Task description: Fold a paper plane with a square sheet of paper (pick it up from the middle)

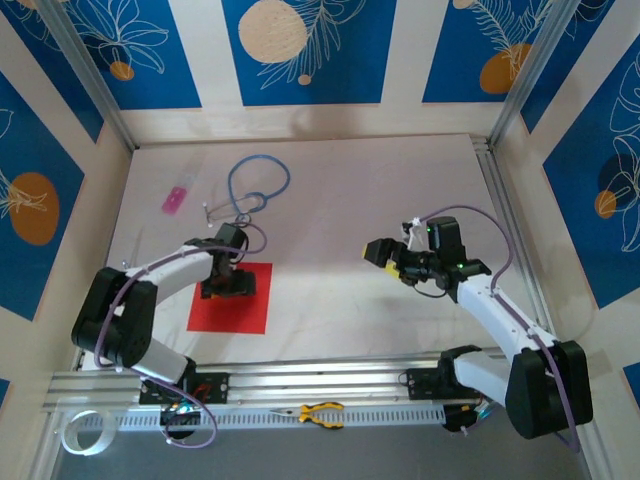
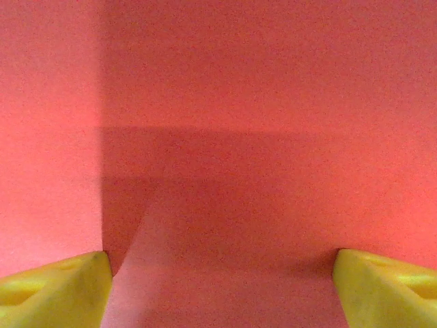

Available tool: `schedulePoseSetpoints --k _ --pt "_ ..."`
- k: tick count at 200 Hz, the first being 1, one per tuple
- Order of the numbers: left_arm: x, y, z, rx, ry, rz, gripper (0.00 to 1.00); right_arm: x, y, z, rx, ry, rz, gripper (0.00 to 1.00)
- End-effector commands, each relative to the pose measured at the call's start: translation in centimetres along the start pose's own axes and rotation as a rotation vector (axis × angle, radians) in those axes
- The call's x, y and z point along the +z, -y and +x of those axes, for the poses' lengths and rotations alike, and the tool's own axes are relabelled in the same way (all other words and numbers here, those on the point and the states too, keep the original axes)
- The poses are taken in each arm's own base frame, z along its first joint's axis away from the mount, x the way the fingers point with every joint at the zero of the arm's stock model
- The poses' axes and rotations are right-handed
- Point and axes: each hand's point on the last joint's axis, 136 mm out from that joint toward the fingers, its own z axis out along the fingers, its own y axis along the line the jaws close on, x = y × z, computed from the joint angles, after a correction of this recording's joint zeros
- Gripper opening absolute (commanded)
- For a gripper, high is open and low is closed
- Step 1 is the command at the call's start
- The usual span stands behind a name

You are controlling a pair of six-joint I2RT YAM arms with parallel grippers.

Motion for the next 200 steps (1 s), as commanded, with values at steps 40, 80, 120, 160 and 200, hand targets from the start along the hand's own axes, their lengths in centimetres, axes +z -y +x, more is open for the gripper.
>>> schedulePoseSetpoints --k 40,80,120,160,200 --pt "2.2 5.6 1.4 0.011 -0.08 0.025 0.83 1.5 1.7 2.9 0.073 -0.036 0.061 1.0" --pt "1.4 9.1 0.0 0.0 -0.06 0.032 0.84 1.6 2.7 5.0 0.109 -0.081 0.081 1.0" --pt "-0.9 10.4 -1.6 -0.04 -0.031 0.012 0.85 0.8 2.3 5.4 0.115 -0.108 0.104 1.0" --pt "-3.5 10.1 -2.8 0.106 0.026 0.0 0.88 0.6 1.2 4.6 0.097 -0.135 0.091 1.0" --pt "-3.3 9.5 -3.3 0.334 -0.001 0.036 0.91 1.5 0.4 3.5 0.092 -0.187 0.088 1.0"
